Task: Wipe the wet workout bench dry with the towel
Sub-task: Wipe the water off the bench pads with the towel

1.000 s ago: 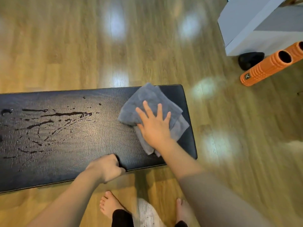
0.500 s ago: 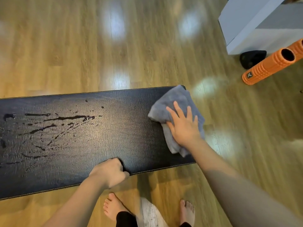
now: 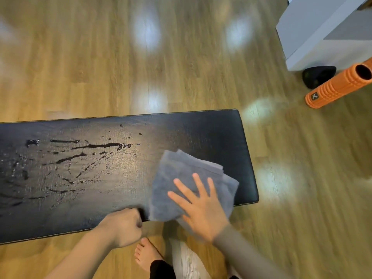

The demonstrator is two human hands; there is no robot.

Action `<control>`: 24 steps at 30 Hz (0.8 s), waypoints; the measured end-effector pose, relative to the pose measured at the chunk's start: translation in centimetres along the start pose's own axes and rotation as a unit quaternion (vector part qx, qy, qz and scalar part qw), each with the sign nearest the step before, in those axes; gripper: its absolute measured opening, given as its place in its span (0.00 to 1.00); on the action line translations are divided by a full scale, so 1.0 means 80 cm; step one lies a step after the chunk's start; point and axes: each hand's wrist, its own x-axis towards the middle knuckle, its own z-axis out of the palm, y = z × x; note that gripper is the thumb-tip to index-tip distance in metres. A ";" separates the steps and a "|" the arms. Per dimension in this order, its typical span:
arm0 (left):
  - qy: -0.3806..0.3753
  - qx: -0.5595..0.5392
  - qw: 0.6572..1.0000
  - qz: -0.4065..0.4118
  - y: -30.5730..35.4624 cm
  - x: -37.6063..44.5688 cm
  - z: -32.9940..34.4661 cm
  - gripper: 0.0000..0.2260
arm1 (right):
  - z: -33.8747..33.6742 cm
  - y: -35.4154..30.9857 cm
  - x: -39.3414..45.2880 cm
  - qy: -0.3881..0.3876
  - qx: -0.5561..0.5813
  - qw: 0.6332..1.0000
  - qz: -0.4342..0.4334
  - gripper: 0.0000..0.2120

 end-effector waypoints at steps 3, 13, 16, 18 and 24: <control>-0.020 0.005 0.999 -0.035 -0.039 -0.017 0.004 0.17 | -0.004 0.030 -0.005 -0.032 0.001 0.999 0.043 0.29; 0.013 0.001 0.993 -0.116 -0.110 -0.048 0.018 0.11 | -0.083 -0.056 0.215 0.048 0.094 0.981 0.165 0.27; 0.027 0.017 0.994 -0.104 -0.117 -0.048 0.019 0.11 | -0.078 -0.108 0.218 0.044 0.058 0.993 0.098 0.28; 0.028 0.024 0.994 -0.105 -0.121 -0.050 0.017 0.11 | -0.061 -0.130 0.186 0.057 0.025 0.997 0.044 0.29; 0.031 0.004 0.994 -0.106 -0.145 -0.058 0.002 0.14 | -0.002 -0.082 0.052 0.006 -0.036 0.998 -0.059 0.32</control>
